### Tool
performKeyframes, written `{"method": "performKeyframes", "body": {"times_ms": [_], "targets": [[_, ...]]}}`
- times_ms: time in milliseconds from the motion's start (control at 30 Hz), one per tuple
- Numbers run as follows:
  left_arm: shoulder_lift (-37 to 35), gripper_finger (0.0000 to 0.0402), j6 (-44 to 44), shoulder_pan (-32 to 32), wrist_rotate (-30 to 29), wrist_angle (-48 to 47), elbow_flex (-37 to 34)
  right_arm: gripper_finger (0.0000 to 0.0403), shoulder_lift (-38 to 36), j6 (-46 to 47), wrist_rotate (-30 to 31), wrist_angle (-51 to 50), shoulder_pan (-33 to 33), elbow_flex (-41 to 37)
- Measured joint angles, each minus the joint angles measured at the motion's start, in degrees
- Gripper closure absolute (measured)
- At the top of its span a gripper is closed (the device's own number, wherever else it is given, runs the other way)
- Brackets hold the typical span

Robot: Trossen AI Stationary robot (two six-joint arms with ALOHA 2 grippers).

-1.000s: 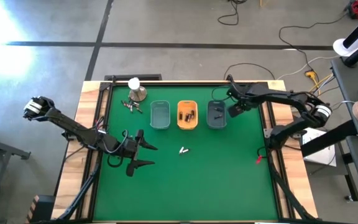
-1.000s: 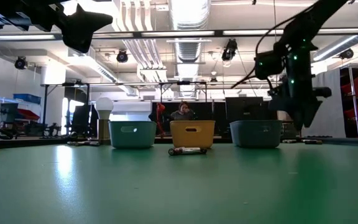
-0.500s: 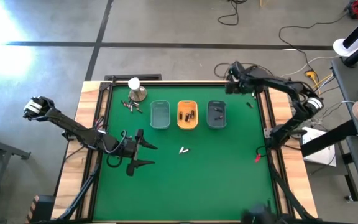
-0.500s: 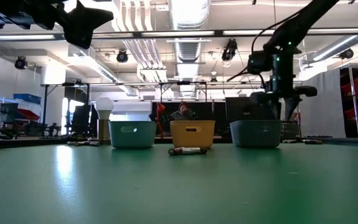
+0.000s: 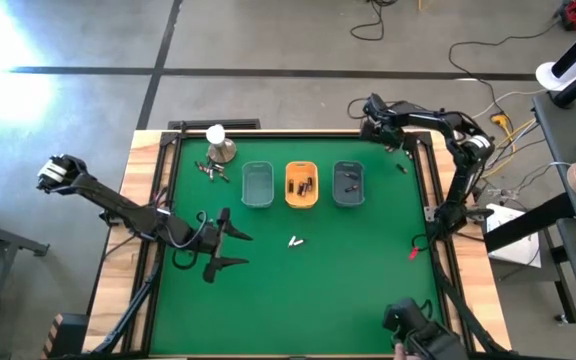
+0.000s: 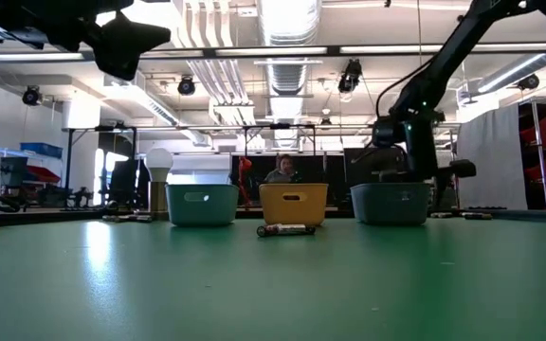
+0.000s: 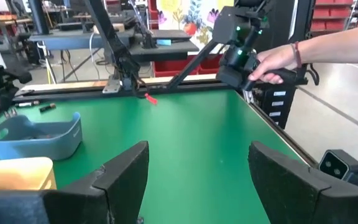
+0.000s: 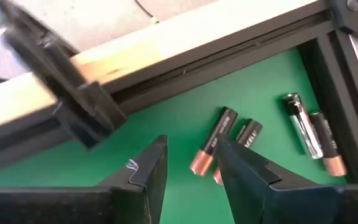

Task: Sort batteries
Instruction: Put the small black battery into the blue bin

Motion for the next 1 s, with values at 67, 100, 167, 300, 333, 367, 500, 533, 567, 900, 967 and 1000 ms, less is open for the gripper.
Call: {"method": "performKeyframes", "body": {"times_ms": [67, 100, 167, 300, 333, 367, 500, 533, 567, 900, 967, 1000], "targets": [[-0.5, 0.0149, -0.6, 0.0, 0.0, -1.3, 0.0, 0.0277, 0.9, 0.4, 0.0, -0.2, 0.0, 0.5], [-0.7, 0.0149, -0.8, 0.0, 0.0, -1.9, 0.0, 0.0279, 1.1, 0.7, 0.0, -0.1, 0.0, 0.5], [-1.0, 0.0149, -1.2, 0.0, 0.0, -2.5, 0.0, 0.0283, 1.1, 1.7, 0.2, -0.1, 0.0, 0.4], [-1.2, 0.0149, -2.8, 0.0, 0.0, -3.9, 0.0, 0.0288, 1.1, 3.2, 0.6, -0.2, -0.2, 0.1], [-1.2, 0.0149, -3.2, 0.0, 0.1, -4.1, 0.0, 0.0289, 1.1, 3.4, 0.6, -0.2, -0.2, 0.1], [-1.2, 0.0149, -3.5, 0.0, 0.1, -4.3, 0.0, 0.0289, 1.1, 3.4, 0.6, -0.2, -0.2, 0.1], [-1.2, 0.0149, -3.6, 0.0, 0.1, -4.4, 0.0, 0.0285, 1.1, 3.7, 0.6, -0.2, -0.2, 0.0], [-1.2, 0.0149, -3.6, 0.0, 0.1, -4.5, 0.0, 0.0282, 1.1, 3.7, 0.6, -0.2, -0.2, 0.0], [-1.2, 0.0149, -3.6, 0.0, 0.1, -4.5, 0.0, 0.028, 1.1, 3.7, 0.6, -0.2, -0.2, 0.0], [-1.2, 0.0149, -3.6, 0.0, 0.1, -4.4, 0.0, 0.0271, 1.1, 4.1, 0.6, -1.2, -0.2, -0.1], [-1.2, 0.0149, -3.6, 0.0, 0.1, -4.5, 0.0, 0.0274, 1.1, 4.7, 0.4, -1.2, -0.2, -0.3], [-1.2, 0.0149, -3.6, 0.0, 0.1, -4.5, 0.0, 0.0275, 1.1, 5.1, 0.4, -1.2, -0.1, -0.5]]}}
